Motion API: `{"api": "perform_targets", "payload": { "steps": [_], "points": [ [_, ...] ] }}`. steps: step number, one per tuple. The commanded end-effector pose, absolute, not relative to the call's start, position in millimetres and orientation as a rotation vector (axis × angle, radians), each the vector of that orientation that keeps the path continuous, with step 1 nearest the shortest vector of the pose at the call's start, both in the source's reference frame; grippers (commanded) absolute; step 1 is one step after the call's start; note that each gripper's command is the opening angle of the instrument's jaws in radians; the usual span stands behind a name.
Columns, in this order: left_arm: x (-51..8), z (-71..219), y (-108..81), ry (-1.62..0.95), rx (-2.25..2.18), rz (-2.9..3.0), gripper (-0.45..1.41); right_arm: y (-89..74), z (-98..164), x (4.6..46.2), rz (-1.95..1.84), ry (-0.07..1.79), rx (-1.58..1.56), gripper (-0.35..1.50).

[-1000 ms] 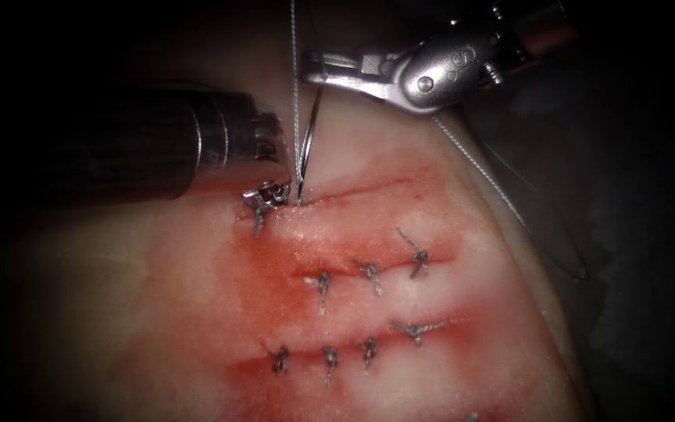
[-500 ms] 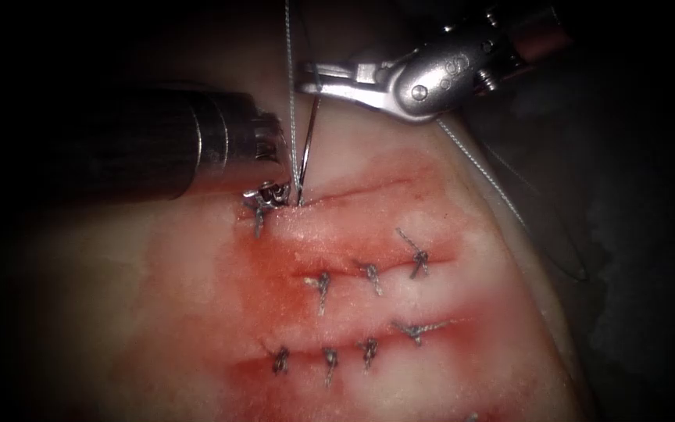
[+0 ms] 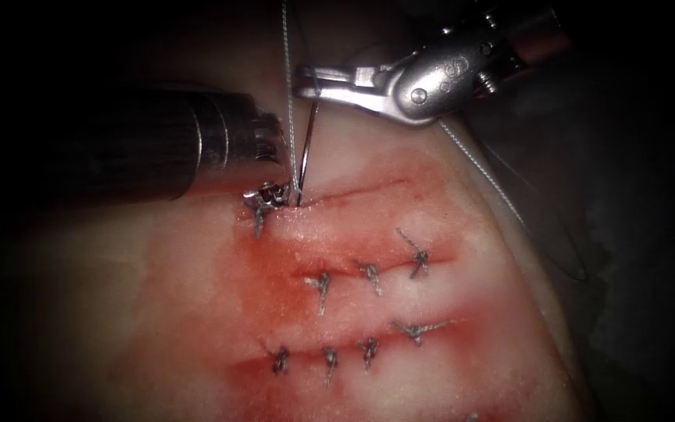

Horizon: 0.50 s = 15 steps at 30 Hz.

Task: Wound Closure
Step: Insert the needle into the bottom half of the wound

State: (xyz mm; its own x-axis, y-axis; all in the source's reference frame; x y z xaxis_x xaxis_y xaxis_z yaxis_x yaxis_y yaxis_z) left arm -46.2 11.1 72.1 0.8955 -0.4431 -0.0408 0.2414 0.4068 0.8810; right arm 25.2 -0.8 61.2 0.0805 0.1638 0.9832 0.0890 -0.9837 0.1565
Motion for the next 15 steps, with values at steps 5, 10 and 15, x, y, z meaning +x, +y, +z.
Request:
{"api": "perform_targets", "payload": {
  "steps": [5,10,15],
  "points": [
    [-46.9,72.4,11.9,-0.212,1.066,-0.44,-0.45,-0.8,61.7,26.0,2.079,0.258,2.297,-0.35],
    [-46.9,72.4,11.9,-0.212,1.066,-0.44,-0.45,-1.1,61.9,26.0,2.093,0.23,2.312,-0.35],
    [-46.8,72.4,11.9,-0.212,1.067,-0.439,-0.45,-1.2,62.0,26.1,2.103,0.205,2.325,-0.35]
  ]
}}
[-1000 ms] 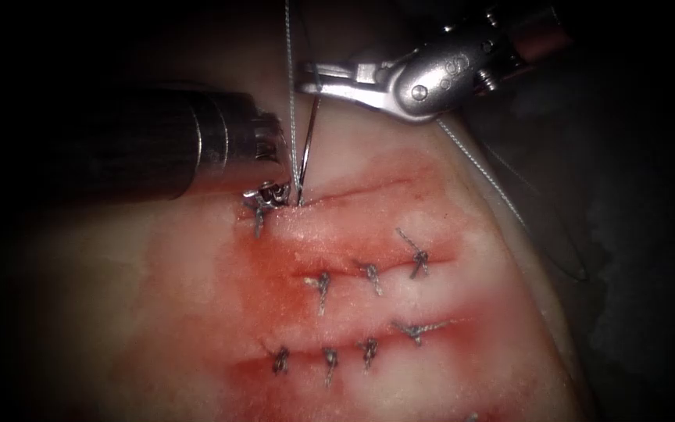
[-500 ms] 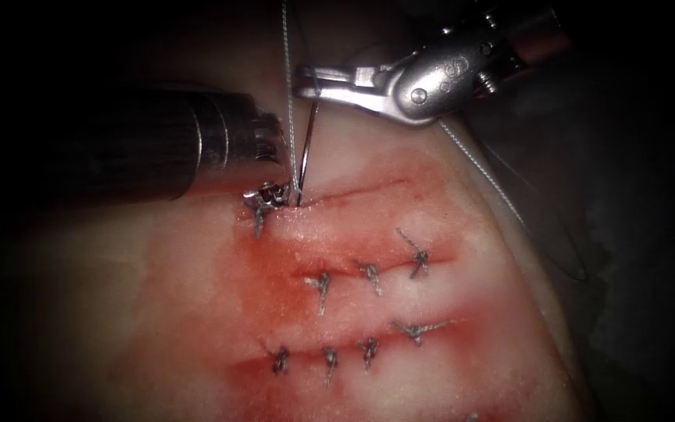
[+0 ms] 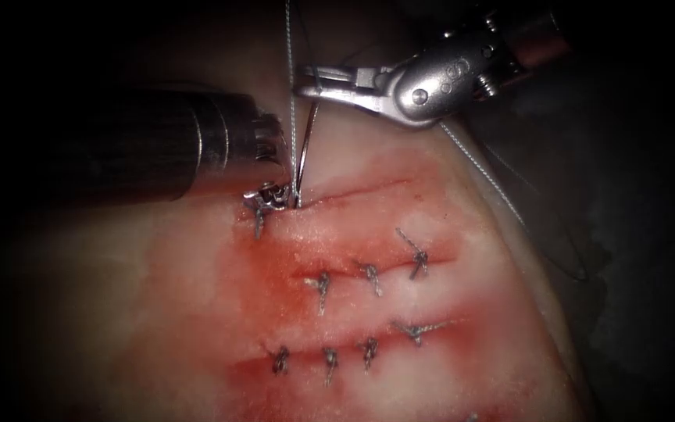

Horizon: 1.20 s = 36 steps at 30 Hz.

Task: Wound Closure
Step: Insert the needle into the bottom half of the wound

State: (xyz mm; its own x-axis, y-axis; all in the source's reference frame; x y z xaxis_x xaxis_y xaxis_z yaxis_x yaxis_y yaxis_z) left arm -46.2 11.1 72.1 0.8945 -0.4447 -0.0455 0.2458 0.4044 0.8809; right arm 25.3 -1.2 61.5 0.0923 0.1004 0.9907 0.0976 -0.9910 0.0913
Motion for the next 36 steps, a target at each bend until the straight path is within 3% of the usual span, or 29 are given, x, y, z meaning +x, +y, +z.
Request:
{"api": "perform_targets", "payload": {
  "steps": [1,21,36],
  "points": [
    [-46.8,72.4,11.9,-0.212,1.067,-0.439,-0.45,-1.3,62.0,26.1,2.106,0.199,2.329,-0.35],
    [-46.8,72.3,11.9,-0.211,1.068,-0.437,-0.45,-0.9,62.5,25.9,2.128,0.15,2.335,-0.35],
    [-46.8,72.2,11.7,-0.211,1.068,-0.435,-0.45,-0.9,62.9,26.2,2.137,0.003,2.384,-0.35]
  ]
}}
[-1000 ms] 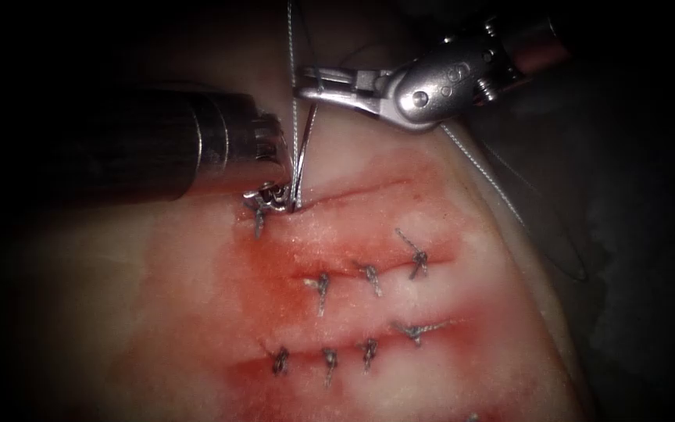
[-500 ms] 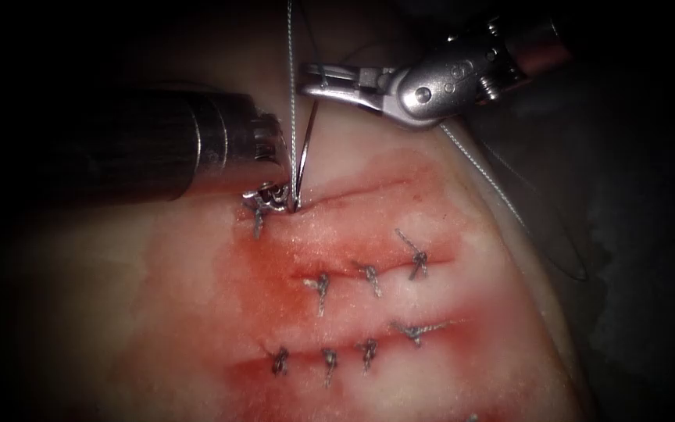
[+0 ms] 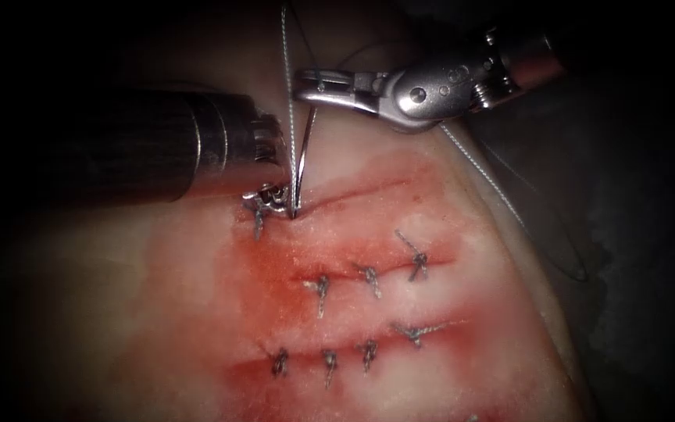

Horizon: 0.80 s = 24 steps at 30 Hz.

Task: Wound Closure
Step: Insert the needle into the bottom half of the wound

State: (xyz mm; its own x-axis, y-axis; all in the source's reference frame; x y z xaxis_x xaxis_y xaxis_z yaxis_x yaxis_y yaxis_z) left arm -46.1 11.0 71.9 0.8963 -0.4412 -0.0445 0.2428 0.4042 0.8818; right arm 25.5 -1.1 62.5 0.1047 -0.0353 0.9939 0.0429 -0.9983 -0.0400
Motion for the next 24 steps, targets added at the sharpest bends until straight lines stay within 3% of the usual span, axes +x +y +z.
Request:
{"api": "perform_targets", "payload": {
  "steps": [1,24],
  "points": [
    [-46.8,72.2,11.7,-0.211,1.068,-0.435,-0.45,-0.8,62.8,26.2,-2.067,-0.046,-2.289,-0.35],
    [-46.8,72.2,11.7,-0.211,1.068,-0.432,-0.45,-1.0,63.0,26.0,-2.044,-0.085,-2.252,-0.35]
  ]
}}
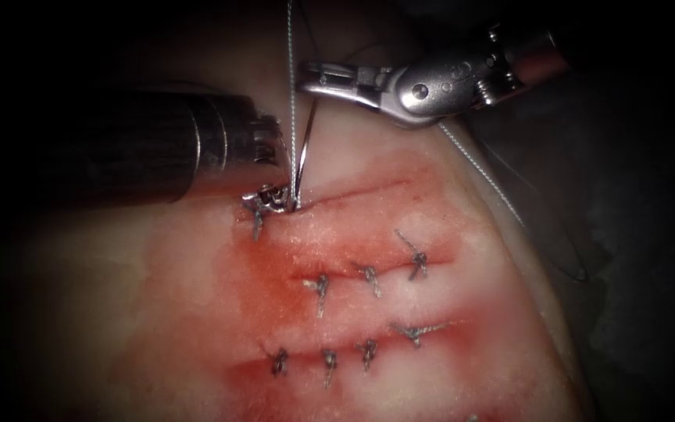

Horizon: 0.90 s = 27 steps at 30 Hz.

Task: Wound Closure
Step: Insert the needle into the bottom half of the wound

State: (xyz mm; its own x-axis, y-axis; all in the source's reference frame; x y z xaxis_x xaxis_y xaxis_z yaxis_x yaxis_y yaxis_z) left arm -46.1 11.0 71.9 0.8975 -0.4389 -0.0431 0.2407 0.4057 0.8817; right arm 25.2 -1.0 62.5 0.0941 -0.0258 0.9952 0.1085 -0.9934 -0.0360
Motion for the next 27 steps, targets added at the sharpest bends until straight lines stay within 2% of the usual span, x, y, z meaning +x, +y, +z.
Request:
{"api": "perform_targets", "payload": {
  "steps": [1,27],
  "points": [
    [-46.8,72.2,11.7,-0.211,1.068,-0.432,-0.45,-1.0,62.9,26.0,-2.039,-0.072,-2.246,-0.35],
    [-46.8,72.1,11.6,-0.21,1.069,-0.43,-0.45,-0.8,63.0,25.7,-1.974,-0.088,-2.18,-0.35]
  ]
}}
